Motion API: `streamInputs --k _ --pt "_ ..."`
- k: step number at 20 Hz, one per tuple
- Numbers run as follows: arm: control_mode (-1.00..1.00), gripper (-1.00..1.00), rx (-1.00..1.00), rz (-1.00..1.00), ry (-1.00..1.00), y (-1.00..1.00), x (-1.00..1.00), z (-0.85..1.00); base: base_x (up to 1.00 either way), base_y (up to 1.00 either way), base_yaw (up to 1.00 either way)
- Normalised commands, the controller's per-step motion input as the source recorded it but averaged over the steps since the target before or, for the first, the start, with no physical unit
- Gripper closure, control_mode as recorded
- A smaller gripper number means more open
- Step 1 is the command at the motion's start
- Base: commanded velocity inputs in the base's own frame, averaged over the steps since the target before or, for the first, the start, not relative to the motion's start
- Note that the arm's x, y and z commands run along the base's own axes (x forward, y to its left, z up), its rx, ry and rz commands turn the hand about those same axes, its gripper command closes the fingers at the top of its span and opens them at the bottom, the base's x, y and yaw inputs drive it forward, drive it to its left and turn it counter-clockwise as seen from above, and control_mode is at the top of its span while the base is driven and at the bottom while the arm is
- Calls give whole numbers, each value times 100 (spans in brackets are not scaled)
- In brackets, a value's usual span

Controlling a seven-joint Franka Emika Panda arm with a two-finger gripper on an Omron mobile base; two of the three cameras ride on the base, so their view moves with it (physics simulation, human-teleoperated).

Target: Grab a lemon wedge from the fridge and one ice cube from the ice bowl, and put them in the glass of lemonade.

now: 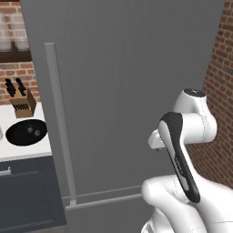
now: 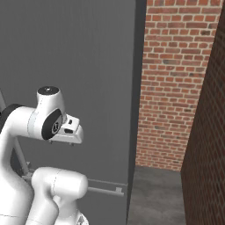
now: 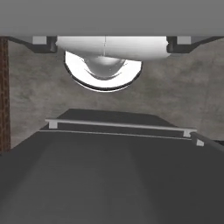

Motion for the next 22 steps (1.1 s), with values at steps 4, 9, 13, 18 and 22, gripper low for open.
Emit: streamInputs --k 4,9,13,18,22 --pt "-100 -100 0 0 0 1 -47 -35 0 0 0" --pt "-100 -100 0 0 -1 0 -22 -3 0 0 0" --pt "-100 -100 0 0 0 0 0 0 0 0 0" --pt "-100 -100 0 0 0 0 0 0 0 0 0" --pt "-100 -100 0 0 0 4 0 0 0 0 0"
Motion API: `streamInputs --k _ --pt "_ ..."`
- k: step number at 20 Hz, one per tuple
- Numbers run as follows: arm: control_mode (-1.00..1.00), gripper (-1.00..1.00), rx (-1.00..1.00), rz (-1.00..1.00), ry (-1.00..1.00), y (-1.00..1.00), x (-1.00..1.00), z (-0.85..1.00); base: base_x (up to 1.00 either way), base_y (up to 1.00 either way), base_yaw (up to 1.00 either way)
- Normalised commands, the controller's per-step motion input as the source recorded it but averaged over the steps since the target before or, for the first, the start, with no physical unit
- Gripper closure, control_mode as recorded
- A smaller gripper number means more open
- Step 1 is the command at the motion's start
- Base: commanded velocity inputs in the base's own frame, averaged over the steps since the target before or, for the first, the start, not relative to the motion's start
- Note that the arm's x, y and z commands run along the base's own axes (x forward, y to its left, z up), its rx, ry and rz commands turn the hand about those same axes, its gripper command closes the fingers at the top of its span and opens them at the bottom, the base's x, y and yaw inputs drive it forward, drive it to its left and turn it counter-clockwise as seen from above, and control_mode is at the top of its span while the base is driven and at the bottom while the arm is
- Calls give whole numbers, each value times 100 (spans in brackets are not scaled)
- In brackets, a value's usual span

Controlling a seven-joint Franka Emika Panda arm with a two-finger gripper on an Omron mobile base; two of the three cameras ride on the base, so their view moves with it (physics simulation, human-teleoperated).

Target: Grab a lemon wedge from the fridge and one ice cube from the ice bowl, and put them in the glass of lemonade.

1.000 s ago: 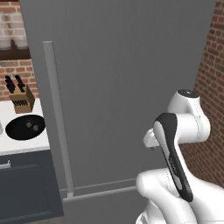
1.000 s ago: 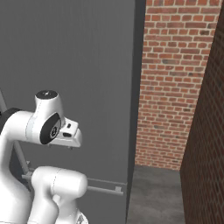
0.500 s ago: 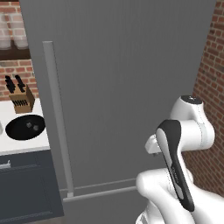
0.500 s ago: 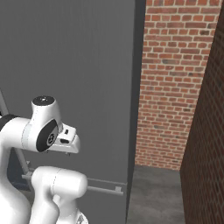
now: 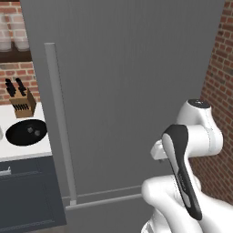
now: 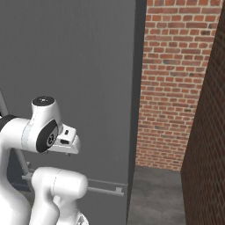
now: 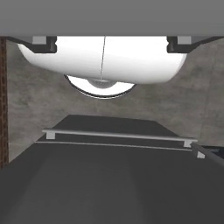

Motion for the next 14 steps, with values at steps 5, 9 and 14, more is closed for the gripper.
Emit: streamInputs --k 5,9,14 --pt "100 -100 0 0 0 0 -9 -2 -30 0 0" --pt "100 -100 0 0 0 0 0 0 -46 3 0" --pt "100 -100 0 0 0 0 0 0 -23 27 0"
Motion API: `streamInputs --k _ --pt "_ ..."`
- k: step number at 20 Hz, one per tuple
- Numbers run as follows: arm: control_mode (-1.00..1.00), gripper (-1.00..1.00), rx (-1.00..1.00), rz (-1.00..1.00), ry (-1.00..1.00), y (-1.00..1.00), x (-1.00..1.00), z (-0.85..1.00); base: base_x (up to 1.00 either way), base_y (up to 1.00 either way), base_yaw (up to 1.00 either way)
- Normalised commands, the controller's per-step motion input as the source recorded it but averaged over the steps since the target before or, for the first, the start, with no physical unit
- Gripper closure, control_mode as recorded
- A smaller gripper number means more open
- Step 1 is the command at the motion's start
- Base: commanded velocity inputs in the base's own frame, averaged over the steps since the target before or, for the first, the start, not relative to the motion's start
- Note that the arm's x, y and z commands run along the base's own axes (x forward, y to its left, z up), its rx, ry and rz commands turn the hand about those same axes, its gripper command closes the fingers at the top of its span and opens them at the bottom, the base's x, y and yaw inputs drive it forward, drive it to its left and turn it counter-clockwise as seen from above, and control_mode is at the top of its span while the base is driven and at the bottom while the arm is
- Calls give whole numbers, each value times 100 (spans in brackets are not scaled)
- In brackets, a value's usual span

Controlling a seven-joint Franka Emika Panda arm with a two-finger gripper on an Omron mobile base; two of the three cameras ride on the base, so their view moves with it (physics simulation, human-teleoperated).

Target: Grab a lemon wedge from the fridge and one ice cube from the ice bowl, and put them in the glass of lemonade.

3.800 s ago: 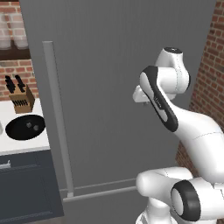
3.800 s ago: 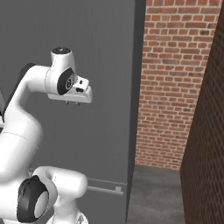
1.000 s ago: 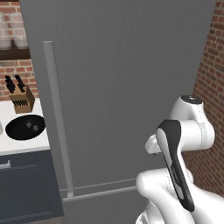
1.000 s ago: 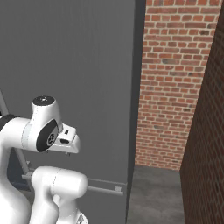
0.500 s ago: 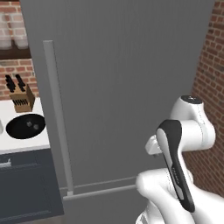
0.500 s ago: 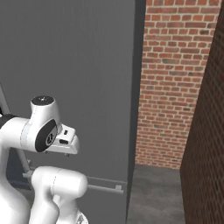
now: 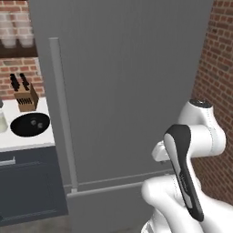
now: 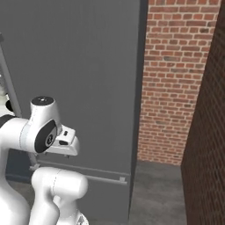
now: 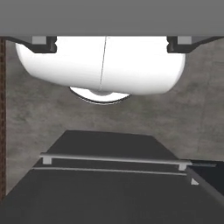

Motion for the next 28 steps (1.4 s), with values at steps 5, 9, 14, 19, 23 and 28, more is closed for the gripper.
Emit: streamInputs --k 5,9,14,19,23,28 --pt "100 -100 0 0 0 0 0 0 0 89 0" --pt "100 -100 0 0 0 0 0 0 0 100 0" --pt "100 -100 0 0 0 0 0 0 0 100 0" --pt "100 -100 0 0 0 0 0 0 0 81 0" --pt "100 -100 0 0 0 0 0 0 0 57 0" --pt "100 -100 0 0 0 0 0 0 17 25 0"
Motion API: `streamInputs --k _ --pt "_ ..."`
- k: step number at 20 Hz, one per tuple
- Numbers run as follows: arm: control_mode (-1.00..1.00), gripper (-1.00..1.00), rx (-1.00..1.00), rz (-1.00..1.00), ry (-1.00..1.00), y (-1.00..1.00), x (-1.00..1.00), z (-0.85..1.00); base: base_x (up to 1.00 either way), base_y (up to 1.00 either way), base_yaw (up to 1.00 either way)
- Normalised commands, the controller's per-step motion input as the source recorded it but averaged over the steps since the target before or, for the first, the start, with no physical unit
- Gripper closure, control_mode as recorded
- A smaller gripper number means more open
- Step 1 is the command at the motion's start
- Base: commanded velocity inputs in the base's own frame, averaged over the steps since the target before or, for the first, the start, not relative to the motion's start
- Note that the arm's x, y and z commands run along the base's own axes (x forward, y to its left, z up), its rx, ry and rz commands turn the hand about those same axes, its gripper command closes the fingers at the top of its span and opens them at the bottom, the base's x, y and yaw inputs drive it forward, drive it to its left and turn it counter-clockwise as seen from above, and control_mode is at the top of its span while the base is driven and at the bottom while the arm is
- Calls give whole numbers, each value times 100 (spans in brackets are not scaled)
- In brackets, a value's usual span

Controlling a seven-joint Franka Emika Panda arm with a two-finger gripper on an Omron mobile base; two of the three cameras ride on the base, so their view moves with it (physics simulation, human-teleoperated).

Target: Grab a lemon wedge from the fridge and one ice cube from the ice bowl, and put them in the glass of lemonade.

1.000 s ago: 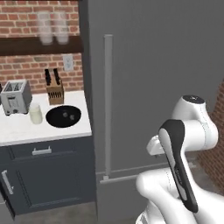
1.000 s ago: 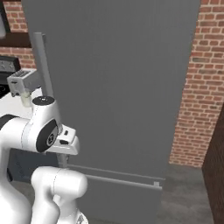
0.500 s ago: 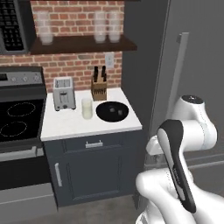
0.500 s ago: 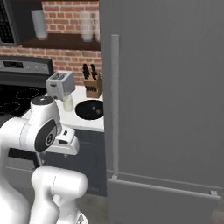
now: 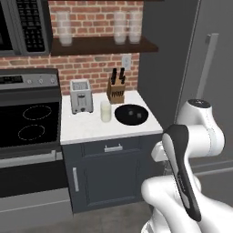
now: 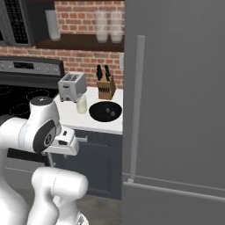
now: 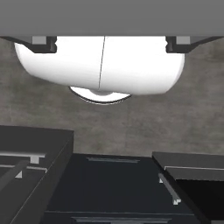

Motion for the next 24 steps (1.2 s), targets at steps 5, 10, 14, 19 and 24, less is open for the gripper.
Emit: streamInputs --k 5,10,14,19,24 --pt "100 -100 0 0 0 0 0 0 45 2 -2" --pt "100 -100 0 0 0 0 0 0 57 18 -4" --pt "100 -100 0 0 0 0 0 0 60 29 -6" --pt "100 -100 0 0 0 0 0 0 60 40 -8" --pt "100 -100 0 0 0 0 0 0 47 47 -9"
